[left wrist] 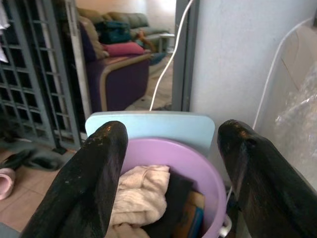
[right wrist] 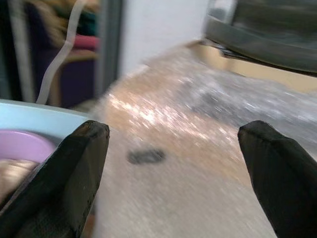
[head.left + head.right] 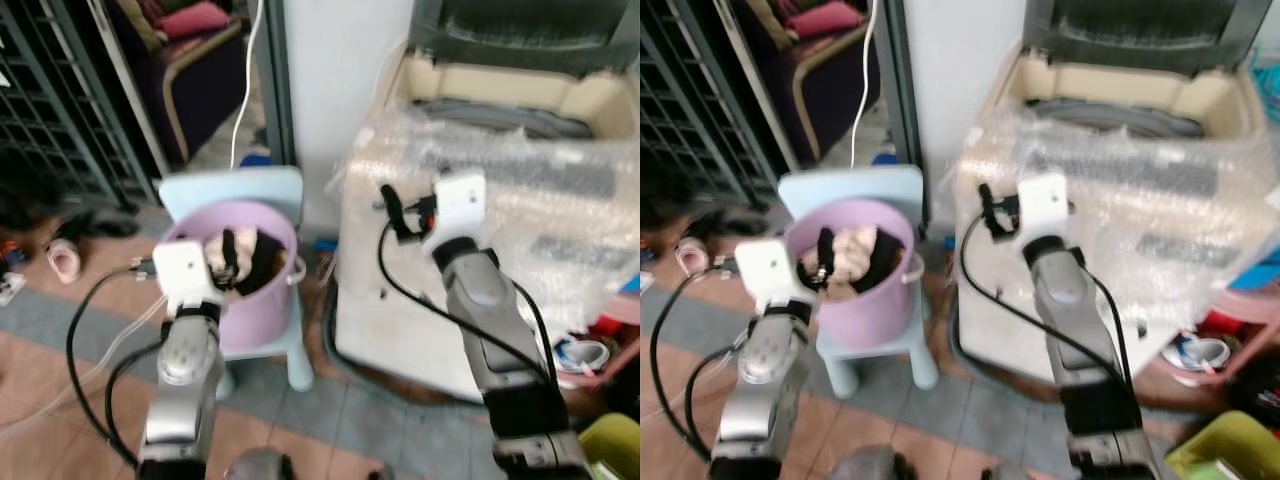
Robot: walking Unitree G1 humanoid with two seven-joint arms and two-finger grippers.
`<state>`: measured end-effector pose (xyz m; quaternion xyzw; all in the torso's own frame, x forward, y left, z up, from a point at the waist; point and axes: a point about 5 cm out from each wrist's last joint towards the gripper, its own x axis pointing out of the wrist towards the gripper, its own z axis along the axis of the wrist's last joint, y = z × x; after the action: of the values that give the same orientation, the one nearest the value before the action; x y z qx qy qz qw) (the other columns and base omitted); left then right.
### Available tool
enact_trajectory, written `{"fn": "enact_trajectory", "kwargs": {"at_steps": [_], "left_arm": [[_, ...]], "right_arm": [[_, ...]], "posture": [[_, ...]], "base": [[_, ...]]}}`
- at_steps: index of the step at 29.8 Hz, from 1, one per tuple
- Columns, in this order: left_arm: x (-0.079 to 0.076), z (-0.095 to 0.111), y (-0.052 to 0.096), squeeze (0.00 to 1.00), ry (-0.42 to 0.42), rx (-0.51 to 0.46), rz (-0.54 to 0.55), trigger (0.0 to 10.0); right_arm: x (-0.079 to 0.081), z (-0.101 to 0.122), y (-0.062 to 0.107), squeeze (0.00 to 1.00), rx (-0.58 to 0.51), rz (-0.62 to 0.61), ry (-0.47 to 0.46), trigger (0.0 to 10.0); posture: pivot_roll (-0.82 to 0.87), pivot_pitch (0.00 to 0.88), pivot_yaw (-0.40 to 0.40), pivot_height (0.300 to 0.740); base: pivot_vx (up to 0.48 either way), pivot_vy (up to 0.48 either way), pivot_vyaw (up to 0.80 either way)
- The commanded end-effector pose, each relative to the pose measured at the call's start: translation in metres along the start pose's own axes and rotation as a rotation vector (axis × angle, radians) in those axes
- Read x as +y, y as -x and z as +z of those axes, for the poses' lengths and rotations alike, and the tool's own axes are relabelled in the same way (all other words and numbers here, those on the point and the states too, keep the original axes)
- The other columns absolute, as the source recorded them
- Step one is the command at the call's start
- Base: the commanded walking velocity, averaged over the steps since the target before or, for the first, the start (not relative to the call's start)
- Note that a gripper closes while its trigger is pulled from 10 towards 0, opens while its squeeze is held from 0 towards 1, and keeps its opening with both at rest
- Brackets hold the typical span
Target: Clothes washing
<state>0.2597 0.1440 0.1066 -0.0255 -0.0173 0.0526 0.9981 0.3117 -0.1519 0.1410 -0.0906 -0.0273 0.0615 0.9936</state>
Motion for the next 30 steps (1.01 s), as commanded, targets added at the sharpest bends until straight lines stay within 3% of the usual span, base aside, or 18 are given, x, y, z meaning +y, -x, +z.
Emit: {"fn": "enact_trajectory", "kwargs": {"at_steps": [1, 2, 7, 12, 20, 27, 30], "left_arm": [[0.010, 0.003, 0.002, 0.00, -0.033, -0.014, 0.035, 10.0], [0.013, 0.002, 0.003, 0.00, -0.038, -0.013, 0.040, 10.0], [0.023, 0.000, 0.011, 0.00, -0.065, -0.011, 0.051, 10.0], [0.027, 0.000, 0.011, 0.00, -0.058, -0.010, 0.065, 10.0], [0.025, 0.001, 0.010, 0.00, -0.050, -0.004, 0.062, 10.0], [0.023, 0.000, 0.011, 0.00, -0.040, 0.007, 0.067, 10.0], [0.023, 0.000, 0.011, 0.00, -0.039, 0.011, 0.069, 10.0]], "right_arm": [[0.009, 0.003, -0.002, 0.00, -0.017, 0.028, -0.053, 10.0], [0.012, 0.001, 0.000, 0.00, -0.005, 0.056, -0.124, 10.0], [0.013, -0.011, 0.009, 0.00, 0.045, 0.040, -0.066, 10.0], [0.017, -0.022, 0.019, 0.00, 0.088, 0.115, -0.118, 10.0], [0.008, -0.023, 0.014, 0.00, 0.090, 0.072, -0.119, 10.0], [0.004, -0.027, 0.010, 0.00, 0.129, 0.045, -0.107, 10.0], [0.005, -0.029, 0.008, 0.00, 0.145, 0.031, -0.050, 10.0]], "posture": [[0.02, 0.000, 0.024, 0.740], [0.02, 0.000, 0.024, 0.740], [0.02, 0.000, 0.024, 0.740], [0.02, 0.000, 0.026, 0.740], [0.02, 0.000, 0.028, 0.740], [0.03, 0.000, 0.023, 0.740], [0.03, 0.000, 0.021, 0.740]], "base": [[0.000, 0.000, 0.00], [0.000, 0.000, 0.00], [0.000, 0.000, 0.00], [0.175, 0.000, 0.00], [0.438, 0.000, 0.76], [0.399, 0.266, 0.00], [0.368, 0.307, 0.00]]}}
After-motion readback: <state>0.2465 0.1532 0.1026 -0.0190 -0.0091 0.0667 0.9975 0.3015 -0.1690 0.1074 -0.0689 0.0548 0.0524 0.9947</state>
